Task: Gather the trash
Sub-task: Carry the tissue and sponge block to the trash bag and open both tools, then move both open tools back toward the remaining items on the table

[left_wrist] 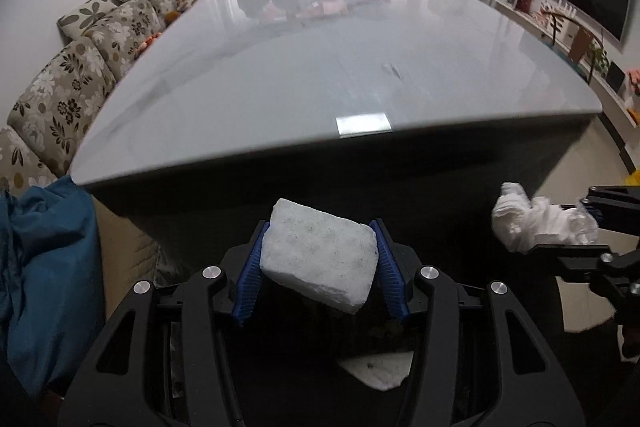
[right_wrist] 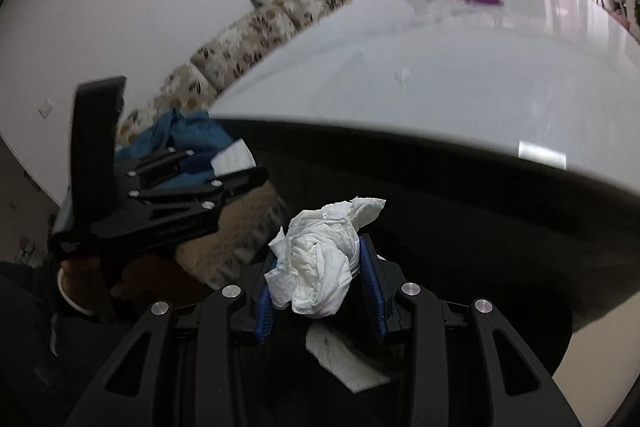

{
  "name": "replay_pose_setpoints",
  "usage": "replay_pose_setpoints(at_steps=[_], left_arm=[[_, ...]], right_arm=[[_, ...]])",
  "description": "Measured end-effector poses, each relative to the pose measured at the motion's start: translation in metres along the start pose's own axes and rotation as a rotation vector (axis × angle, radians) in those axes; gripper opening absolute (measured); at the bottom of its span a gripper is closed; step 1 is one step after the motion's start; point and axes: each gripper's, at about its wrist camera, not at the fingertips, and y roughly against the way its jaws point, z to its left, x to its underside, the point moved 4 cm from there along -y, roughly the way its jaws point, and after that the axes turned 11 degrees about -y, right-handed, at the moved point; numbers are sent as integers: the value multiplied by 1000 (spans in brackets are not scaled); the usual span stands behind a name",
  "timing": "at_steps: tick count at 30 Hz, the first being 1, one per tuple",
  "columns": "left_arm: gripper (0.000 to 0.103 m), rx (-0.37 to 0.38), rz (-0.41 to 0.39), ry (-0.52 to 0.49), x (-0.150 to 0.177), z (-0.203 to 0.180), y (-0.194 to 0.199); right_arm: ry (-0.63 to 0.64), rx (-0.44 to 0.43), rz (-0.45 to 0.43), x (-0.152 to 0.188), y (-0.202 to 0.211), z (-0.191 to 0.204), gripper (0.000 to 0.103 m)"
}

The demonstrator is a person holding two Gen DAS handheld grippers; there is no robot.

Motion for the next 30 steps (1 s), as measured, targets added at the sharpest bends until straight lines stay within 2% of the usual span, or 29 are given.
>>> replay_pose_setpoints(at_steps=[2, 6, 10, 13, 17, 19, 20, 22, 25, 30], left_arm=[[51, 13, 29, -12, 5, -6, -11], [70, 33, 132, -13, 26, -14, -47], [73, 81, 248, 20, 49, -14, -78], [74, 99, 250, 49, 51, -6, -79], [81, 125, 187, 59, 41, 0, -65], [84, 145, 139, 46, 30, -2, -56], [88, 148, 121, 38, 24, -3, -51], [90, 160, 86, 22, 13, -2, -45], [91, 189, 30, -10, -3, -3, -37], [91, 216, 51, -31, -10, 1, -51]], right_arm=[[-13, 16, 45, 9, -12, -6, 39], [-27, 83, 127, 22, -45, -22, 60], [-29, 117, 148, 21, -57, -28, 60], [-7, 110, 125, 16, -45, -23, 60], [38, 65, 58, -7, -15, -9, 60], [57, 43, 10, -26, 1, -4, 67], [61, 35, -22, -43, 9, -4, 68], [64, 47, -71, -72, 18, -9, 69], [101, 153, -171, -134, 23, -32, 75], [150, 334, -241, -234, -5, -79, 80]])
